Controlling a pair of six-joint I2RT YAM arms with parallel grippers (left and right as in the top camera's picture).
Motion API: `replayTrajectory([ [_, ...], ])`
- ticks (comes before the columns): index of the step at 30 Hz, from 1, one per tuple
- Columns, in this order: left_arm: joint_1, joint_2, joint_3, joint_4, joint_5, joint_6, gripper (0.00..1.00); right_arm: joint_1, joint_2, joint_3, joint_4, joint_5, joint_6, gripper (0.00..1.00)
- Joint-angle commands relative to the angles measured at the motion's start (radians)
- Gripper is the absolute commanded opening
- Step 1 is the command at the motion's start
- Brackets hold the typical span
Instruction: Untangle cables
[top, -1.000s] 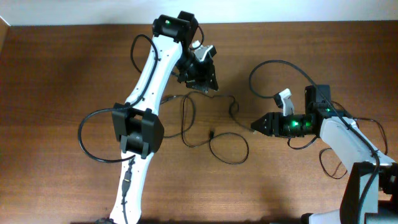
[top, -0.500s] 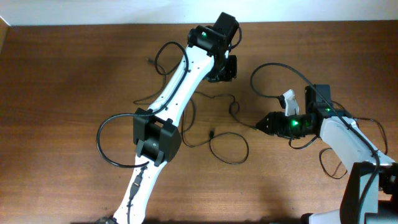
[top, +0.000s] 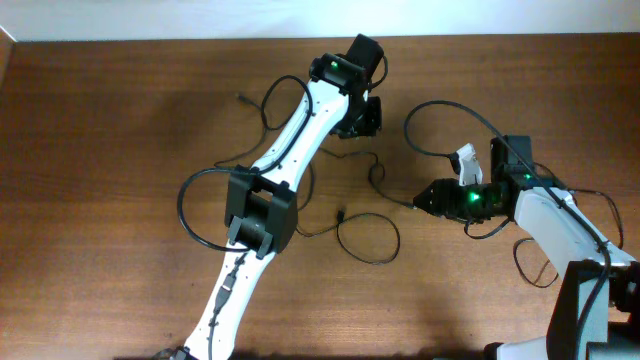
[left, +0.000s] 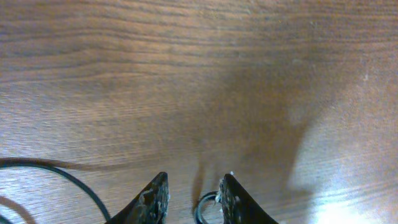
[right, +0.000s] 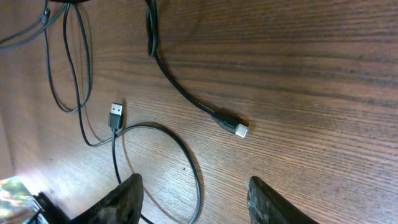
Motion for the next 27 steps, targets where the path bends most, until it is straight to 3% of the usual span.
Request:
replayTrajectory([
  [1, -0.008, 0.073, 0.011, -0.038, 0.061, -0.024, 0.31, 0.0, -0.01, 0.016, 0.006, 0.012, 0.03, 0.54],
  [4, -0.017, 0.105, 0.011, -0.039, 0.103, -0.024, 0.44, 0.001, -0.01, 0.016, 0.005, 0.012, 0.03, 0.54],
  [7, -0.03, 0.11, 0.011, -0.039, 0.11, -0.024, 0.42, 0.001, -0.01, 0.015, 0.006, 0.012, 0.03, 0.54],
  [12, -0.039, 0.11, 0.011, -0.108, 0.154, -0.019, 0.0, 0.001, -0.01, 0.014, -0.002, 0.011, 0.03, 0.54],
  [14, -0.035, 0.11, 0.011, -0.134, 0.16, -0.015, 0.0, 0.008, -0.01, 0.014, 0.013, 0.003, 0.03, 0.53],
  [17, -0.028, 0.11, 0.018, -0.11, 0.266, 0.123, 0.0, 0.035, -0.01, 0.014, 0.055, -0.018, 0.03, 0.54],
  [20, 0.022, 0.109, 0.123, -0.16, 0.266, 0.127, 0.18, 0.119, -0.008, 0.014, 0.192, 0.019, 0.041, 0.59],
  [23, 0.051, 0.109, 0.174, -0.25, 0.266, 0.127, 0.19, 0.159, 0.0, 0.014, 0.278, 0.105, 0.105, 0.59],
  [27, 0.061, 0.113, 0.173, -0.347, 0.266, 0.127, 0.31, 0.183, 0.109, 0.014, 0.419, 0.12, 0.152, 0.57],
])
